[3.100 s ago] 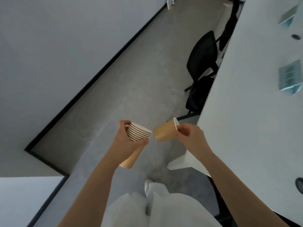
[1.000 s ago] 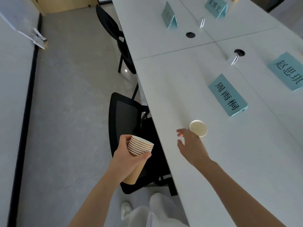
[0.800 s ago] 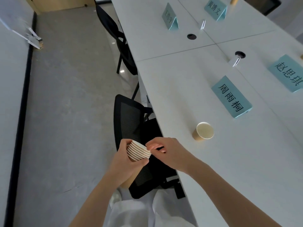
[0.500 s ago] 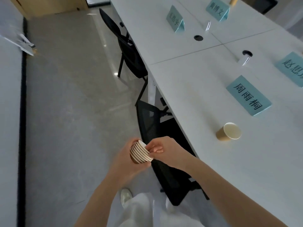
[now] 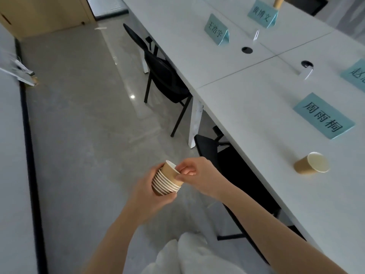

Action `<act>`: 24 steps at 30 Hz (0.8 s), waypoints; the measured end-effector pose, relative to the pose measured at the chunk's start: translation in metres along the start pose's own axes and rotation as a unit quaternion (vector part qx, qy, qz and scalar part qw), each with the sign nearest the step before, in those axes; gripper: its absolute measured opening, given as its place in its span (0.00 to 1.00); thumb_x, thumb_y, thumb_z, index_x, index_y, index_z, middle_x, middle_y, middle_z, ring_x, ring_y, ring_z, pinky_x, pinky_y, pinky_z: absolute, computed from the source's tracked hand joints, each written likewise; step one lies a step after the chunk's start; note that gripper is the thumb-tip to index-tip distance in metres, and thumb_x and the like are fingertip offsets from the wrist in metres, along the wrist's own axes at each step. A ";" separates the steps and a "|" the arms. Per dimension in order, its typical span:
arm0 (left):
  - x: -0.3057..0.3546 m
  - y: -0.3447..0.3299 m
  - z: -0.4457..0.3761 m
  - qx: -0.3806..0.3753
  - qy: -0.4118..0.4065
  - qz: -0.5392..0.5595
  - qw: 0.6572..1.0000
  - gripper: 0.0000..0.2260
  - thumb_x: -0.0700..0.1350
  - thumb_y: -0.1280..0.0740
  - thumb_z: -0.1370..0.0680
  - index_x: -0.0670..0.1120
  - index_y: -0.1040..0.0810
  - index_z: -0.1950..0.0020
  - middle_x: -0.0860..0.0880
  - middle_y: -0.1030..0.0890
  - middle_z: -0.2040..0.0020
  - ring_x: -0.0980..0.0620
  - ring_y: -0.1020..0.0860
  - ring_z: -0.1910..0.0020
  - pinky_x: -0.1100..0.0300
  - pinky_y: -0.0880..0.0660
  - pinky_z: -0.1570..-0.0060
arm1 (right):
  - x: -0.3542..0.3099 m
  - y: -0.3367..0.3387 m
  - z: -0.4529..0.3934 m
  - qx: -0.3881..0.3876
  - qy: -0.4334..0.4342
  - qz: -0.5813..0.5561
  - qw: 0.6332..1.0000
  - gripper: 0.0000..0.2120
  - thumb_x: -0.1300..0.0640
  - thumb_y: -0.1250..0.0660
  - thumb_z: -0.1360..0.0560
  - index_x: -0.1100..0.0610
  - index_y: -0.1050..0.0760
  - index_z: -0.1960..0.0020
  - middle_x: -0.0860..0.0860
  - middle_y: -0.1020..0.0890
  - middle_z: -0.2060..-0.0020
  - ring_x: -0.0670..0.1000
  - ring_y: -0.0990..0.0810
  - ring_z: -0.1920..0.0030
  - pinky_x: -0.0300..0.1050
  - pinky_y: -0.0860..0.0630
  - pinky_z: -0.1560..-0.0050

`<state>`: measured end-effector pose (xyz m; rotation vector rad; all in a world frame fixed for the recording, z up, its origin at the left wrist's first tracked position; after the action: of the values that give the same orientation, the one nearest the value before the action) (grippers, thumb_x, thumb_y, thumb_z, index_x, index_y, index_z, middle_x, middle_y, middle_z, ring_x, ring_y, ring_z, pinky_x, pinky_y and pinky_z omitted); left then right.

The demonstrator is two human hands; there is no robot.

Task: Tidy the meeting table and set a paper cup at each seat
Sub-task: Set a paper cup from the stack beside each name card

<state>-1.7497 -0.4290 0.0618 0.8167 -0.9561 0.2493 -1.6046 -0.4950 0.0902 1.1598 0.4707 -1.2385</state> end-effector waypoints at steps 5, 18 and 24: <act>-0.004 0.015 -0.043 0.009 0.027 -0.004 1.000 0.34 0.47 0.21 0.35 0.59 0.32 0.33 0.57 0.20 0.52 0.65 0.21 0.59 0.66 0.25 0.61 | -0.009 0.016 -0.038 0.049 -0.009 0.008 0.999 0.08 0.58 0.30 0.27 0.51 0.18 0.49 0.44 0.17 0.58 0.43 0.18 0.53 0.38 0.22 0.47; 0.046 0.087 -0.236 0.009 0.032 -0.023 0.999 0.32 0.59 0.26 0.44 0.63 0.32 0.41 0.56 0.19 0.55 0.53 0.19 0.58 0.47 0.20 0.56 | -0.058 0.118 -0.206 0.069 -0.011 0.019 0.997 0.11 0.62 0.34 0.25 0.53 0.20 0.45 0.48 0.16 0.52 0.45 0.18 0.51 0.42 0.23 0.42; 0.068 0.117 -0.316 0.007 0.024 -0.004 1.000 0.27 0.51 0.21 0.39 0.61 0.29 0.44 0.55 0.18 0.56 0.57 0.19 0.60 0.53 0.20 0.58 | -0.084 0.164 -0.278 0.089 -0.002 0.036 0.995 0.10 0.60 0.34 0.24 0.52 0.20 0.45 0.45 0.16 0.53 0.41 0.20 0.50 0.29 0.30 0.52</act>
<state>-1.5740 -0.1340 0.0775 0.8229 -0.9077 0.2681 -1.4039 -0.2296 0.1168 1.3135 0.3181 -1.2381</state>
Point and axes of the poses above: each hand's wrist, its own z-axis away from the middle knuckle, its own y-axis out of the back of the hand, x = y × z, the point moved 8 cm from there along -z, towards the middle knuckle
